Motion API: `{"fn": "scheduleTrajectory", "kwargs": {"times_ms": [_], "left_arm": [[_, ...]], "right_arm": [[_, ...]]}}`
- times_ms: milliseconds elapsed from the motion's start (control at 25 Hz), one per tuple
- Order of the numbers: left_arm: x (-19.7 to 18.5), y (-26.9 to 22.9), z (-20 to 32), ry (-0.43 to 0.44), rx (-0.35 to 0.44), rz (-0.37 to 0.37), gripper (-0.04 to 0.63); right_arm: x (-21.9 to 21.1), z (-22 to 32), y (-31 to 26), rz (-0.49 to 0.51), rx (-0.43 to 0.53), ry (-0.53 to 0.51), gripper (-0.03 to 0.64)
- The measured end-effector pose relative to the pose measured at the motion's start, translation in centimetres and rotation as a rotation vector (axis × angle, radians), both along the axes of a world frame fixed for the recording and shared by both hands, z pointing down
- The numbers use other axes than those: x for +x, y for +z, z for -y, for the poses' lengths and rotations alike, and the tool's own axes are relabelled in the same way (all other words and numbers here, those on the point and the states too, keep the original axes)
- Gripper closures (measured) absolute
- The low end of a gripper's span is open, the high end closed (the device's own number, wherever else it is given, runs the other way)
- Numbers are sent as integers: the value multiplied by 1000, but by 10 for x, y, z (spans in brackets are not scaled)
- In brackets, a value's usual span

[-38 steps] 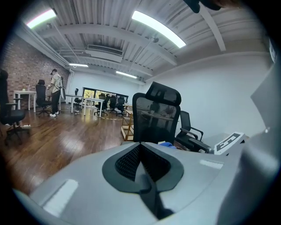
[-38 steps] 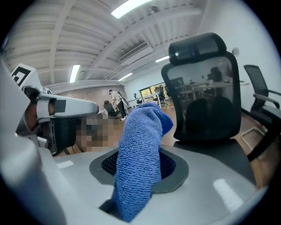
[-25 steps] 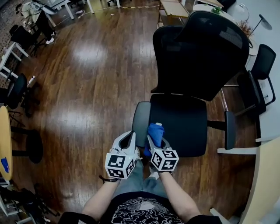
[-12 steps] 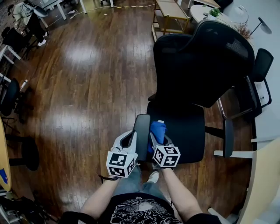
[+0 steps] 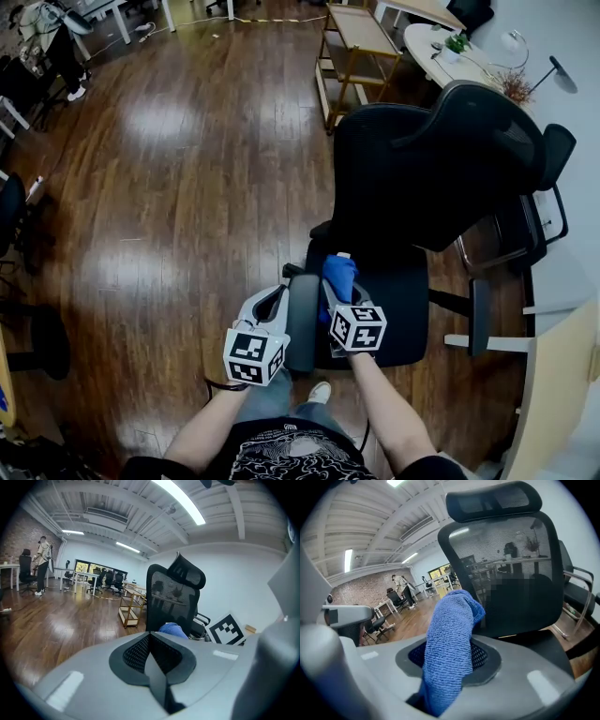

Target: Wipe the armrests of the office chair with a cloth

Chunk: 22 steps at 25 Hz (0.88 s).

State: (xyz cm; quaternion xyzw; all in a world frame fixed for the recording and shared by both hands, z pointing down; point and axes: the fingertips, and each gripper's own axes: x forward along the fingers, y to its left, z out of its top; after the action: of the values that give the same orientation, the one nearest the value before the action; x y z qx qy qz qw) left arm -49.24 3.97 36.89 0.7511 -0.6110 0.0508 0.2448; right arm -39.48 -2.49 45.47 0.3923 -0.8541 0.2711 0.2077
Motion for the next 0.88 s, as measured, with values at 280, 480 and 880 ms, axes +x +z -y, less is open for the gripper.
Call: {"fn": "scheduleTrajectory", "kwargs": {"times_ms": [280,480,880], "left_arm": [[-18,-2,18,16,6,-4,620],[-31,2,23,21,-4,-6,620],[-57,14,14,-24,-20,-44,620]], "right_arm": [[-13,41,0,-87,23,-65,477],[-44,60,-1,-158,43,-206,477],[-94,49,4,-305,53,-468,477]]}}
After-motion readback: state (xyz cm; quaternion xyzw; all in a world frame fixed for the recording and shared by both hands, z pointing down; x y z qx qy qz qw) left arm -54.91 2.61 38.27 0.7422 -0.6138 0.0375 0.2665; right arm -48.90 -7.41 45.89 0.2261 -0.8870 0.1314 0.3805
